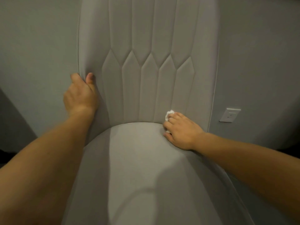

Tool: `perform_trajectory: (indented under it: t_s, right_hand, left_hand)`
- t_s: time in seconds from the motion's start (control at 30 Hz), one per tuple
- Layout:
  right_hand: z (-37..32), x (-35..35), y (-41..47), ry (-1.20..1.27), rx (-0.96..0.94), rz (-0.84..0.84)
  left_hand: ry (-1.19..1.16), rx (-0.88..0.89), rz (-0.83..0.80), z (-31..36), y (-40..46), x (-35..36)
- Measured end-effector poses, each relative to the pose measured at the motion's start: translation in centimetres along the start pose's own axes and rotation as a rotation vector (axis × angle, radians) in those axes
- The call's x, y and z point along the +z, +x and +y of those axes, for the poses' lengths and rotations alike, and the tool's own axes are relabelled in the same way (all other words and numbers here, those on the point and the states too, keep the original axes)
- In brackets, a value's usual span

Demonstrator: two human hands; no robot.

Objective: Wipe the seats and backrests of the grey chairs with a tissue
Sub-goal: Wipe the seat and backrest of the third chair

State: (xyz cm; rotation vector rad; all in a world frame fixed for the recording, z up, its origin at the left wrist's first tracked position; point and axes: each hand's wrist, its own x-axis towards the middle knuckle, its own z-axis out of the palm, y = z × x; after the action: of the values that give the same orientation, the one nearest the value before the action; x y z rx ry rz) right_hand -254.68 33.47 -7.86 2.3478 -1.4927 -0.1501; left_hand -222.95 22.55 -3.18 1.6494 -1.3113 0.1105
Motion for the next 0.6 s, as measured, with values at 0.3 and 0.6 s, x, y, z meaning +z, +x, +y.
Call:
perform_trajectory:
  t_s: [0.3, 0.6]
  right_hand:
    - [2.2, -0.4, -0.3, -0.345, -0.22, -0.005]
    - [-0.1, 0.8, -3.5, 0.104, 0.15, 0.033]
  left_hand:
    - [0.018, 0.013, 0.004, 0.0, 0.0, 0.1]
    - [0.023, 0.009, 0.014, 0.1, 0.0, 0.1]
